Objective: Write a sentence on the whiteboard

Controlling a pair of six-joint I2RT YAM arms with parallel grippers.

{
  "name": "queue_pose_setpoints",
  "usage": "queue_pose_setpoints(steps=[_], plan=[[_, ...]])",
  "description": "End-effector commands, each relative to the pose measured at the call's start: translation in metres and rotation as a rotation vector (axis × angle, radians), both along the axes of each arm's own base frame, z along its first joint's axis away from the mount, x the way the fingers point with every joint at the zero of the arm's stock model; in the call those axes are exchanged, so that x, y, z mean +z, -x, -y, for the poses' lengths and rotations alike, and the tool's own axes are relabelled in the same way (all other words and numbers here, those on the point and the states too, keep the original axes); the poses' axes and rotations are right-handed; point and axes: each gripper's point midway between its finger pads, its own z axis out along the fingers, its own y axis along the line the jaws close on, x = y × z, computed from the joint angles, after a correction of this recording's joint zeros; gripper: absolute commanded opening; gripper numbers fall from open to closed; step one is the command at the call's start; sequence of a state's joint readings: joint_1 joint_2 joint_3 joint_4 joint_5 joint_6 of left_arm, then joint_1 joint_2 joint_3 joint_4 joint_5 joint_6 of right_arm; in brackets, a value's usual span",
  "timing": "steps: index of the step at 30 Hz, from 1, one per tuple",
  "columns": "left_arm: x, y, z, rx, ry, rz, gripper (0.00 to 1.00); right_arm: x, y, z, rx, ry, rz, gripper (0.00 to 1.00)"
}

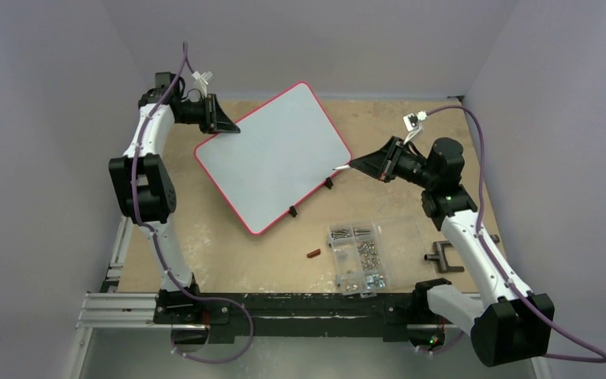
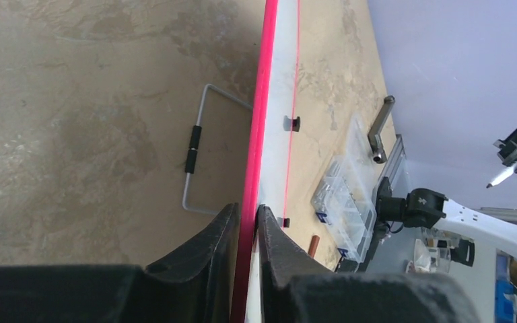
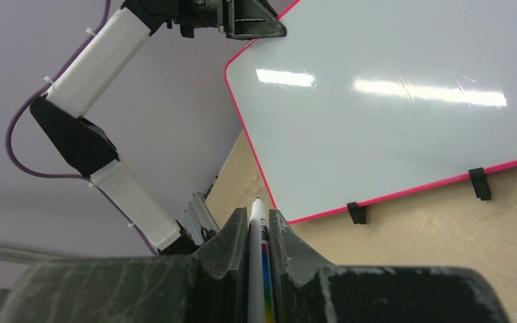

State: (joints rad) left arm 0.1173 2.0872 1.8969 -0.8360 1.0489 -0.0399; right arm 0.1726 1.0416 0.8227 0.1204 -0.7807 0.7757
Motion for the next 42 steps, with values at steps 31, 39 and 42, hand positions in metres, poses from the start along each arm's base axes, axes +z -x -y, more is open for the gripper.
queue_pose_setpoints(steps=[31, 39, 42], plan=[[0.047, 0.035, 0.032, -0.133, -0.196, 0.369, 0.00, 0.033, 0.011, -0.155, 0.275, -0.007, 0.541, 0.00], [0.048, 0.041, 0.042, -0.164, -0.216, 0.385, 0.00, 0.038, -0.004, -0.211, 0.252, -0.047, 0.628, 0.00], [0.051, 0.045, 0.046, -0.178, -0.207, 0.387, 0.00, 0.035, -0.012, -0.228, 0.233, -0.047, 0.646, 0.00]])
